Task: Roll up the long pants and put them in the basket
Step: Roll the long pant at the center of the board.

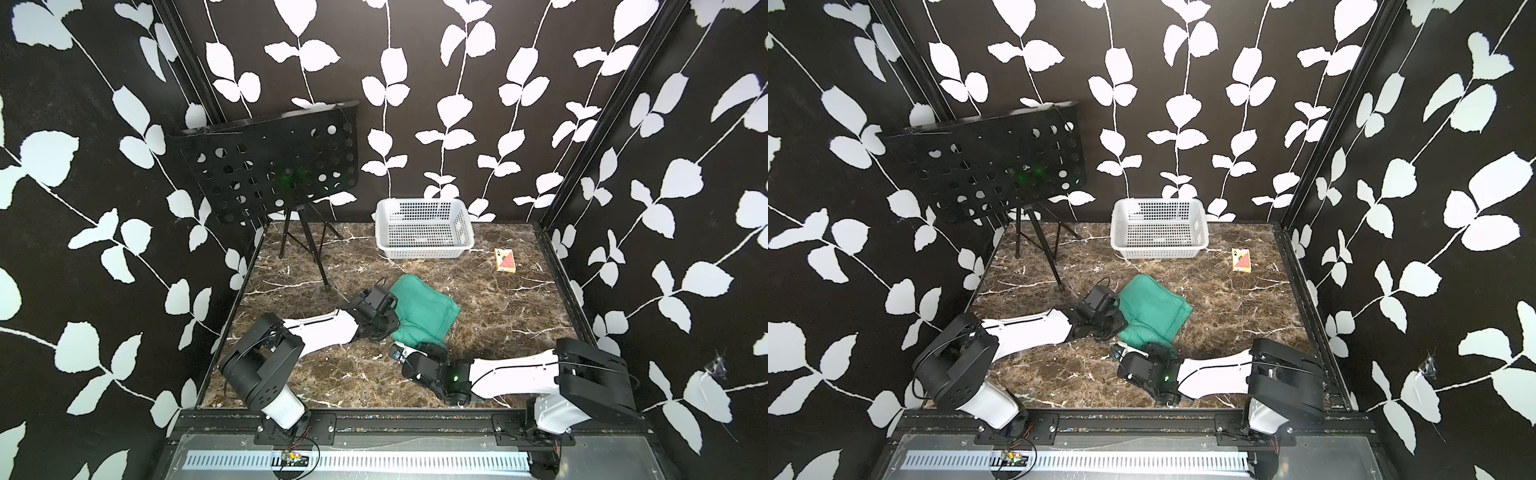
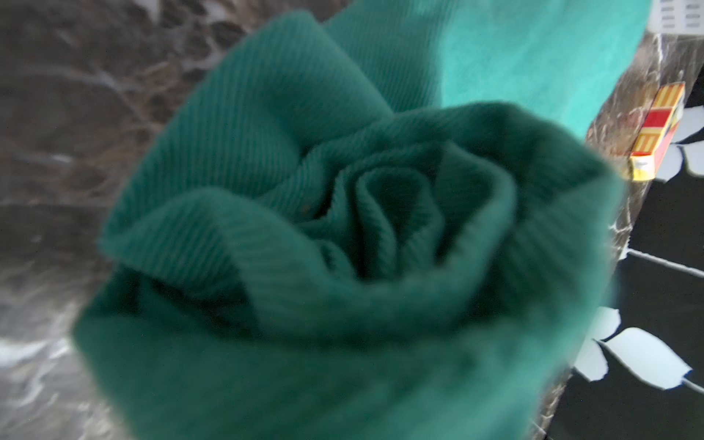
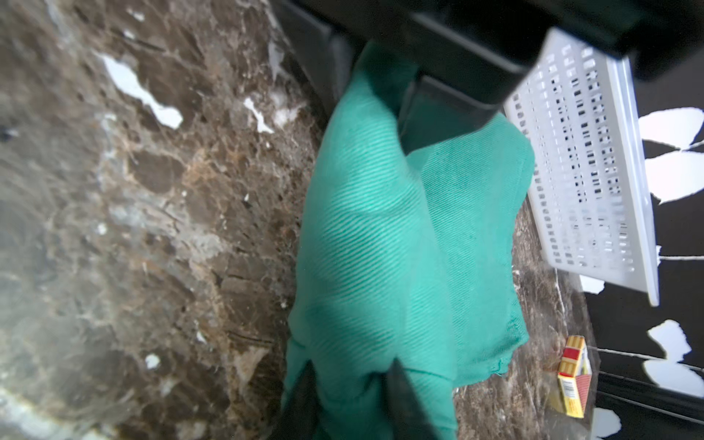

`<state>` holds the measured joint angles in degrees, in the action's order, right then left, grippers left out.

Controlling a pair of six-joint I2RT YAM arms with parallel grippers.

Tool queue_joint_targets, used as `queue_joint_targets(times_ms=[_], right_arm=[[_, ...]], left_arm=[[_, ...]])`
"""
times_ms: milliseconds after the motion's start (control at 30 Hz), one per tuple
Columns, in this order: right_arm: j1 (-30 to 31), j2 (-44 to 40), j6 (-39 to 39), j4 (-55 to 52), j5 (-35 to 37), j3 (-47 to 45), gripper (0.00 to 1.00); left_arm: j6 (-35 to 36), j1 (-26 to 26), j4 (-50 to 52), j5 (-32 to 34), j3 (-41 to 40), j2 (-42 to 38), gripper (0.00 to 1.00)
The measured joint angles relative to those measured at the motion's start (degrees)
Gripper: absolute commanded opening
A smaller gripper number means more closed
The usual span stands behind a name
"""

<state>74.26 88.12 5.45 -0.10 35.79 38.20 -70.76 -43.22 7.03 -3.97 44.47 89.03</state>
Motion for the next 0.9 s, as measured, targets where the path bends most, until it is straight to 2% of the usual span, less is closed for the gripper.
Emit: queue_joint_targets(times_ms=[67, 167, 200, 300, 400, 700, 800, 900], right_arm=[[-0.4, -0.5, -0.7, 0.5, -2.5, 0.0, 0.0], [-0.8, -1.2, -1.2, 1.5, -8.7, 0.5, 0.0], [-1.1, -1.3, -1.4, 1.7, -11.3, 1.0, 0.0], [-2.8, -1.4, -2.8, 2.1, -20.7, 2.4, 0.0], [-6.9, -1.3, -5.2, 2.3, -31.2, 3.3, 0.0], [-20.3, 3.8, -15.8, 2.9, -62.3, 7.6, 0.0], [-23.0, 6.3, -19.8, 4.6, -71.1, 8.4, 0.0], [-25.0, 8.4, -24.5, 7.1, -78.7, 8.3, 0.0]], left_arm=[[-1.3, 0.0, 0.9, 0.9, -1.6, -2.3, 0.19], [-3.2, 0.0, 5.0, 2.7, -3.8, -7.2, 0.24], [-3.6, 0.0, 6.8, 3.5, -4.6, -9.2, 0.31], [-5.1, 0.0, 12.9, 5.6, -6.9, -16.2, 0.62], [-6.4, 0.2, 18.3, 7.5, -8.8, -24.4, 0.76], [-7.1, 0.1, 26.6, 8.3, -12.2, -41.8, 0.87], [-6.5, 0.1, 25.7, 7.6, -13.5, -42.6, 0.91], [-5.6, 0.1, 22.8, 7.2, -13.9, -39.7, 0.93]])
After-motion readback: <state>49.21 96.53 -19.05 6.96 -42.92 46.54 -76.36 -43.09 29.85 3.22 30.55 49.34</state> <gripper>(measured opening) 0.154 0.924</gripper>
